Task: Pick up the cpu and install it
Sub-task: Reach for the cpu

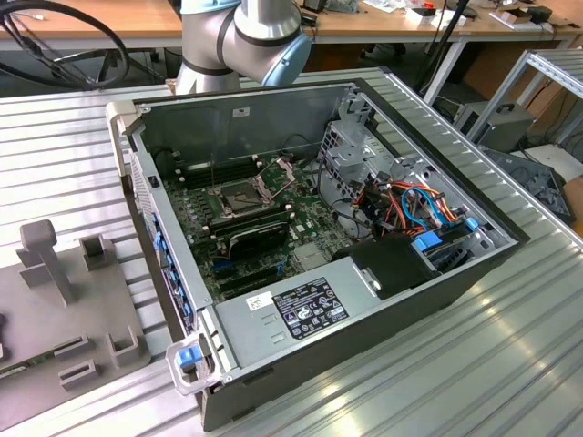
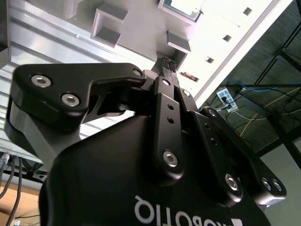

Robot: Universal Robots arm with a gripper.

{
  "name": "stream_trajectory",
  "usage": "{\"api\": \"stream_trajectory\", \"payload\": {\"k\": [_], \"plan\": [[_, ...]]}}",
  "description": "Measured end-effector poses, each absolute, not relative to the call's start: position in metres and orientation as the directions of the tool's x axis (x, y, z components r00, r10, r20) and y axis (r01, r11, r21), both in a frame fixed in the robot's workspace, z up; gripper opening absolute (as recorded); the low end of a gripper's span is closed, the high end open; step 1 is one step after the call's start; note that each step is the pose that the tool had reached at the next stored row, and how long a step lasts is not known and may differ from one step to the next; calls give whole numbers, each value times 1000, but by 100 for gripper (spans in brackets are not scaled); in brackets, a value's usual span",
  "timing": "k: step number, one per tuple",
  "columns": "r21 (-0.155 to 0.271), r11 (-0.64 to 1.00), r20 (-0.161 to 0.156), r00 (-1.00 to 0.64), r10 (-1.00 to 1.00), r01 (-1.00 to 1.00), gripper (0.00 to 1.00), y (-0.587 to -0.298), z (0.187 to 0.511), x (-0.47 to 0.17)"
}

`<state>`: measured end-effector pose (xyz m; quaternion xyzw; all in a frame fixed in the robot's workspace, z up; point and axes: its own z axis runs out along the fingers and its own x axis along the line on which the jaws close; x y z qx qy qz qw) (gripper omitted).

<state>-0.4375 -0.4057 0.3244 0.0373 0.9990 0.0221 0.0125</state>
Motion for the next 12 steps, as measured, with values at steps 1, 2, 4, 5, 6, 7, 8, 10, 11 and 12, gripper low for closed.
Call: {"api": "stream_trajectory", "payload": {"k": [1, 2, 4, 5, 6, 7, 8, 10, 11, 12], "plan": [[45, 996, -23, -997, 75, 74, 11, -406, 324, -438], [45, 996, -23, -997, 75, 74, 11, -406, 323, -438], [45, 996, -23, -997, 75, 74, 11, -406, 322, -438], [45, 996, -23, -997, 75, 74, 11, -406, 321, -438], [45, 996, -23, -997, 75, 74, 11, -406, 321, -438], [45, 996, -23, -997, 75, 74, 11, -406, 321, -438], [45, 996, -23, -997, 75, 74, 11, -406, 320, -438], [45, 996, -23, -997, 75, 74, 11, -406, 320, -438], [45, 996, -23, -997, 75, 74, 11, -406, 320, -438], [45, 996, -23, -997, 75, 74, 11, -406, 320, -438]]}}
